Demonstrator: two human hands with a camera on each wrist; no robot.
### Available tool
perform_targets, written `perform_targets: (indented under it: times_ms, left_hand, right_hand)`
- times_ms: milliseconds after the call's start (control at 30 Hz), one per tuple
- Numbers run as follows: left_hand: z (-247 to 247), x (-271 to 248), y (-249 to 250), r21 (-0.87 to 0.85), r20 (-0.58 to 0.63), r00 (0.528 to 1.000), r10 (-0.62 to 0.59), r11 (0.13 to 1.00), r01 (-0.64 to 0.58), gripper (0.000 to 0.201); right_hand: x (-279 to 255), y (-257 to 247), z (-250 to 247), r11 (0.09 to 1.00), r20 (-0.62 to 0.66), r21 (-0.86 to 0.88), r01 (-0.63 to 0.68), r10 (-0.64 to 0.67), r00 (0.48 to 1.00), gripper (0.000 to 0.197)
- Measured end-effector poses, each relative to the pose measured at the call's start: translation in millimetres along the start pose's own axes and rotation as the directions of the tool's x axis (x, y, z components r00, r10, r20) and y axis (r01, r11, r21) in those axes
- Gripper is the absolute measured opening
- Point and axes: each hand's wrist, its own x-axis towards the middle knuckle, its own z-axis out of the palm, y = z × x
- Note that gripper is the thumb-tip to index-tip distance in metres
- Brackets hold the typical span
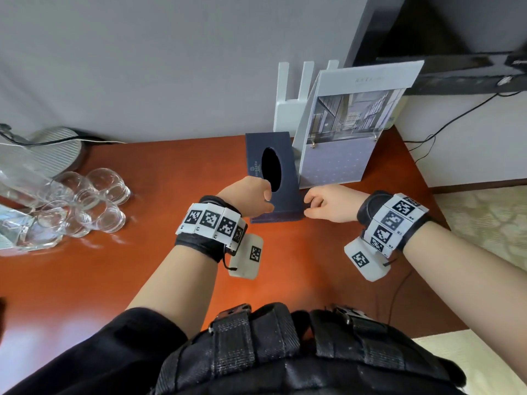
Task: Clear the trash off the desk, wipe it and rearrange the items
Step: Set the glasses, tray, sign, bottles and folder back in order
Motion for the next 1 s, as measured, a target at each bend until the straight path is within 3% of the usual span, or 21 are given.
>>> perform_targets:
  times_ms: [167,300,400,567,667,800,1000]
  left_hand:
    - [0.7,37.3,37.0,-0.079,-0.047,0.999,-0.026,0.997,0.022,0.024]
    - [2.1,66.3,58.8,-0.165,-0.218,0.974,-0.055,0.986,0.019,0.010]
    - [1.9,84.2,70.7,-0.262,-0.348,0.930,-0.118,0.965,0.025,0.025]
    - [1.5,113.1,82.4,-0.426,-0.536,0.807,-0.248,0.905,-0.005,0.045]
    - [0.4,125.9,87.7,-0.506,-0.566,0.768,-0.300,0.862,-0.036,0.065]
    - [-0.1,139.1,92.4,-0.582,-0.576,0.738,-0.352,0.810,-0.068,0.080]
    - [4.6,157.3,88.3,-0.645,-0.576,0.729,-0.368,0.753,-0.130,0.088]
  right_hand:
    - [7.6,55.9,-31.9,0.999,-0.033,0.037,-0.015,0.016,0.999,0.042]
    - [14.4,98.2,-52.6,0.991,-0.167,0.133,-0.011,0.034,0.985,0.046]
    - [21.0,121.4,-66.2,0.973,-0.302,0.232,-0.011,0.082,0.950,0.054]
    - [35.2,151.6,-84.9,0.933,-0.497,0.359,0.005,0.187,0.847,0.059]
    - [46.6,167.3,-94.3,0.894,-0.518,0.447,0.027,0.234,0.823,0.068]
    - [61.0,178.2,-104.3,0.850,-0.507,0.521,0.081,0.232,0.831,0.080]
    - [80.4,177.8,-114.0,0.788,-0.494,0.588,0.184,0.170,0.853,0.071]
